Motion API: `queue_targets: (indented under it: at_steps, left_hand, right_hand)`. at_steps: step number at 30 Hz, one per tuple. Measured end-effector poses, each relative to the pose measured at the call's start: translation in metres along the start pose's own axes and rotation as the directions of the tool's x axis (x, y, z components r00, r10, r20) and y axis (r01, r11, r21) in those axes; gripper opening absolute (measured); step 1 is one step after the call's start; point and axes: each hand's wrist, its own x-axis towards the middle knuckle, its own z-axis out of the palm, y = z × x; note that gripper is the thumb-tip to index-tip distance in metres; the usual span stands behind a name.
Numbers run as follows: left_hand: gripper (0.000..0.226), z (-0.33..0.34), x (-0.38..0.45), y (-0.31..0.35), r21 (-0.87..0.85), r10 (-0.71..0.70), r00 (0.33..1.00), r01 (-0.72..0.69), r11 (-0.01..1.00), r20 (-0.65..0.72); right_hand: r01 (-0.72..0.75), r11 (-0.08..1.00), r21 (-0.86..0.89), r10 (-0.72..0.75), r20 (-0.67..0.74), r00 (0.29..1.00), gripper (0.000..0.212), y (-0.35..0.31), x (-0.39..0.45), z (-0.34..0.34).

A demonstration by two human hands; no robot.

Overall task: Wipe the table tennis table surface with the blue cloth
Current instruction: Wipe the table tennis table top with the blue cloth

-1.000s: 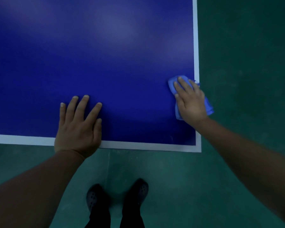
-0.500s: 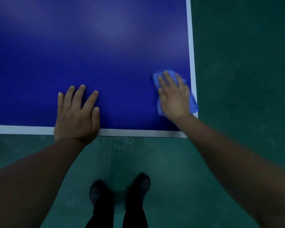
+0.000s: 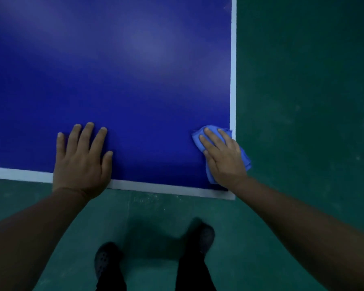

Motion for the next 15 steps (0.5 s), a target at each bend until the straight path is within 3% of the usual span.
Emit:
queue_targets:
  at_steps: [3,6,11,15]
  left_hand:
    - [0.072,-0.003,0.004,0.028,-0.049,-0.164,0.985,0.161,0.986,-0.057]
    - [0.070,0.002,0.023,0.092,-0.154,-0.215,0.968,0.195,0.969,-0.127]
    - [0.072,0.030,0.062,0.163,-0.211,-0.431,0.899,0.406,0.889,-0.082]
    - [0.069,0.039,0.068,0.167,-0.191,-0.480,0.870,0.455,0.870,-0.114]
  right_hand:
    - [0.041,0.999,-0.023,-0.042,-0.041,0.998,0.045,0.025,0.050,-0.001]
    - [0.072,0.997,-0.031,-0.073,-0.027,0.997,0.048,0.046,0.103,-0.008]
    - [0.110,0.992,-0.065,-0.109,0.023,0.994,0.056,0.102,0.197,-0.013]
    - [0.178,0.980,-0.088,-0.181,-0.034,0.983,0.054,0.096,0.176,-0.009]
